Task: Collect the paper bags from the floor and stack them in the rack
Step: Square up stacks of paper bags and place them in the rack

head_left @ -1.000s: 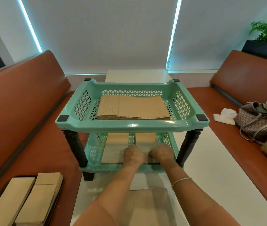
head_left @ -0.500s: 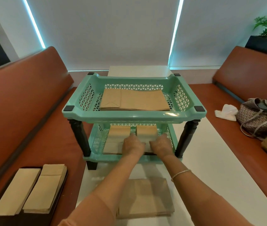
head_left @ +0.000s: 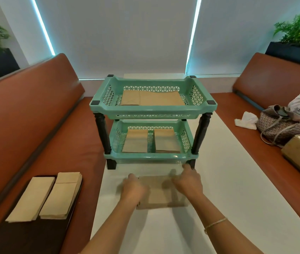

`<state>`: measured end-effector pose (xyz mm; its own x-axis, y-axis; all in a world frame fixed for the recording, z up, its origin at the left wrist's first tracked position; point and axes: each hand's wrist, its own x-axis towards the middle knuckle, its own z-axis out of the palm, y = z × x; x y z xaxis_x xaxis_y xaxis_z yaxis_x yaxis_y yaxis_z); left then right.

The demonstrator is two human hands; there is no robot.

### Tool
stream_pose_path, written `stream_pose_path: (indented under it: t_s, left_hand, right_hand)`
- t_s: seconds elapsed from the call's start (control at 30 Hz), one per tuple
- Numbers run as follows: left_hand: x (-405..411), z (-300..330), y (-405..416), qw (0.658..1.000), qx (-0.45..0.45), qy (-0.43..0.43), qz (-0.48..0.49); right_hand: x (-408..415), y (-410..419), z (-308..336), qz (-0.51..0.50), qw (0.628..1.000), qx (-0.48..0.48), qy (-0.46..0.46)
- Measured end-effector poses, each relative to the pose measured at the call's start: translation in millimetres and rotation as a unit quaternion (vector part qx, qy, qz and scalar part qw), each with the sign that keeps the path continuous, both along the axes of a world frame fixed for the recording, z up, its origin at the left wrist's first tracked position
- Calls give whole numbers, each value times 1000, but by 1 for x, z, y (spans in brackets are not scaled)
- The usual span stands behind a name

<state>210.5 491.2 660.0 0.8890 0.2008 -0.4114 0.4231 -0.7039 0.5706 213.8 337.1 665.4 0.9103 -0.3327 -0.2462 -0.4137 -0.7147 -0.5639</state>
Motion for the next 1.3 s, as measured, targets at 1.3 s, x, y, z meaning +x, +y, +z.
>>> stream_pose_path:
  t_s: [1.3]
  left_hand:
    - [-89,-25,2,899,-401,-172,-18]
  right_hand:
    - [-89,-41,-36,-53,905,402,-132]
